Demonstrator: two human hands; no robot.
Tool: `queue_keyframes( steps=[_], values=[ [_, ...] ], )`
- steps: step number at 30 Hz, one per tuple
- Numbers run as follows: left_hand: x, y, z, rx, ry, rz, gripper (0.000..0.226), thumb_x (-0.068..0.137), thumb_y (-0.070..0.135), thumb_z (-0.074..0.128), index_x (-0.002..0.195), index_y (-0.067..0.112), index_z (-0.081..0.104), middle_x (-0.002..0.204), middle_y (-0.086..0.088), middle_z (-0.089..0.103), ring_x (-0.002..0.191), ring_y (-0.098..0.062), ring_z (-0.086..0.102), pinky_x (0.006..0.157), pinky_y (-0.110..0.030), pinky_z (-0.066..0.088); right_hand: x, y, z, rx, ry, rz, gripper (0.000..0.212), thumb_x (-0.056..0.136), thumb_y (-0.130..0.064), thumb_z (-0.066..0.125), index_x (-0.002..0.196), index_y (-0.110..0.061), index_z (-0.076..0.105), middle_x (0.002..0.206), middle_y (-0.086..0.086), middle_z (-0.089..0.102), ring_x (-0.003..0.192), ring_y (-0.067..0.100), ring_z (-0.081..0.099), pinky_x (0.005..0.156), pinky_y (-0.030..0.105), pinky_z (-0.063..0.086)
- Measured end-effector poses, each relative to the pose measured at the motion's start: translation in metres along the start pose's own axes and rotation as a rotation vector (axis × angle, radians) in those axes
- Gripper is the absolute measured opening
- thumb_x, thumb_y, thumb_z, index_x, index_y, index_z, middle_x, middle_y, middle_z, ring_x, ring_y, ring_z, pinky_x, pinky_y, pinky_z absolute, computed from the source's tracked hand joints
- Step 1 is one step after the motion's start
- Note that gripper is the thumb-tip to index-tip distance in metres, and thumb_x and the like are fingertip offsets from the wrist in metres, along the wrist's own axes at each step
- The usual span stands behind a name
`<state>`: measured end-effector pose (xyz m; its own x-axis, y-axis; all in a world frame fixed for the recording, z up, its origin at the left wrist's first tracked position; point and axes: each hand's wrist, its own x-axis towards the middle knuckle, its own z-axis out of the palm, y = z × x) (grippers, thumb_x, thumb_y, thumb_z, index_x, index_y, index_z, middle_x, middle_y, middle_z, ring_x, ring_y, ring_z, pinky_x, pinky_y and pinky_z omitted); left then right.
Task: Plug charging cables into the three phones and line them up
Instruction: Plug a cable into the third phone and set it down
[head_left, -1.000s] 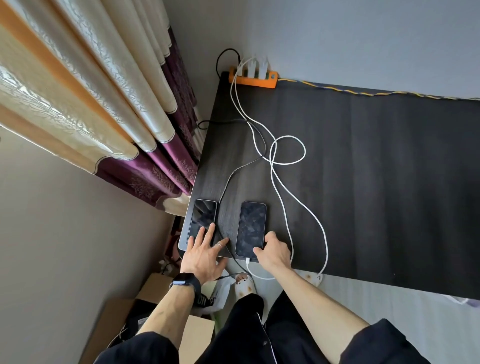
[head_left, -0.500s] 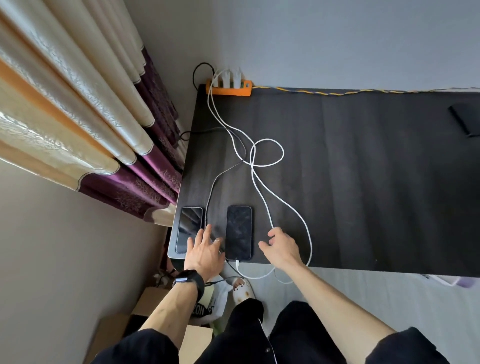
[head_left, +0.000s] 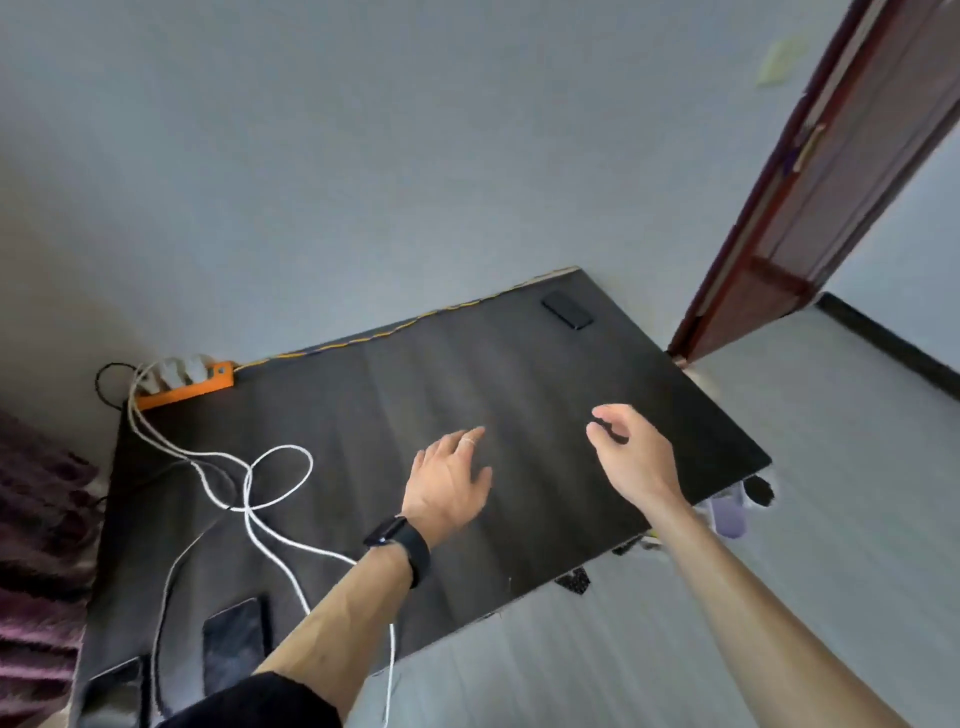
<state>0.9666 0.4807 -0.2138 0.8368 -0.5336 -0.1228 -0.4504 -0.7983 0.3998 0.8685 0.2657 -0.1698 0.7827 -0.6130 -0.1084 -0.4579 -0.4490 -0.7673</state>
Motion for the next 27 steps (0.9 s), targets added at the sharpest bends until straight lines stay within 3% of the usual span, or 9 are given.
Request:
queue_keyframes(
  steps=[5,10,21,27],
  values=[
    [0.071,0.125,0.004,0.015,0.025,0.094,0.061,0.093,0.041,0.047,0.150,0.025,0.032,0.154,-0.002,0.037,0.141,-0.023,0.033,0.117,-0.042,0.023,0.048,0.055,-0.096,-0.032,0.141,0.013,0.033,0.098,-0.039,0.054,0.128,-0.028,0.061,0.134,-0.003,0.062,0.126,0.022,0.054,0.099,0.038,0.045],
    [0.112,0.180,0.019,0.091,-0.030,0.115,0.061,0.094,0.040,0.045,0.151,0.025,0.031,0.155,-0.004,0.033,0.144,-0.024,0.026,0.117,-0.041,0.021,0.082,0.104,-0.123,-0.142,0.097,0.034,0.040,0.098,-0.040,0.053,0.134,-0.023,0.058,0.140,-0.001,0.060,0.129,0.024,0.053,0.104,0.039,0.045],
    [0.257,0.164,0.103,0.258,-0.195,0.117,0.060,0.094,0.037,0.045,0.151,0.025,0.030,0.156,-0.003,0.029,0.145,-0.025,0.023,0.117,-0.045,0.021,0.198,0.202,-0.061,-0.279,-0.083,0.283,0.051,0.098,-0.047,0.052,0.145,-0.027,0.045,0.152,-0.001,0.047,0.139,0.025,0.044,0.108,0.039,0.043],
    [0.376,0.145,0.153,0.433,-0.252,0.215,0.063,0.095,0.036,0.046,0.153,0.026,0.022,0.162,-0.008,0.014,0.150,-0.029,0.010,0.119,-0.049,0.016,0.279,0.238,-0.008,-0.470,-0.118,0.288,0.065,0.098,-0.059,0.039,0.156,-0.035,0.020,0.168,0.003,0.016,0.154,0.028,0.014,0.120,0.047,0.028]
  ],
)
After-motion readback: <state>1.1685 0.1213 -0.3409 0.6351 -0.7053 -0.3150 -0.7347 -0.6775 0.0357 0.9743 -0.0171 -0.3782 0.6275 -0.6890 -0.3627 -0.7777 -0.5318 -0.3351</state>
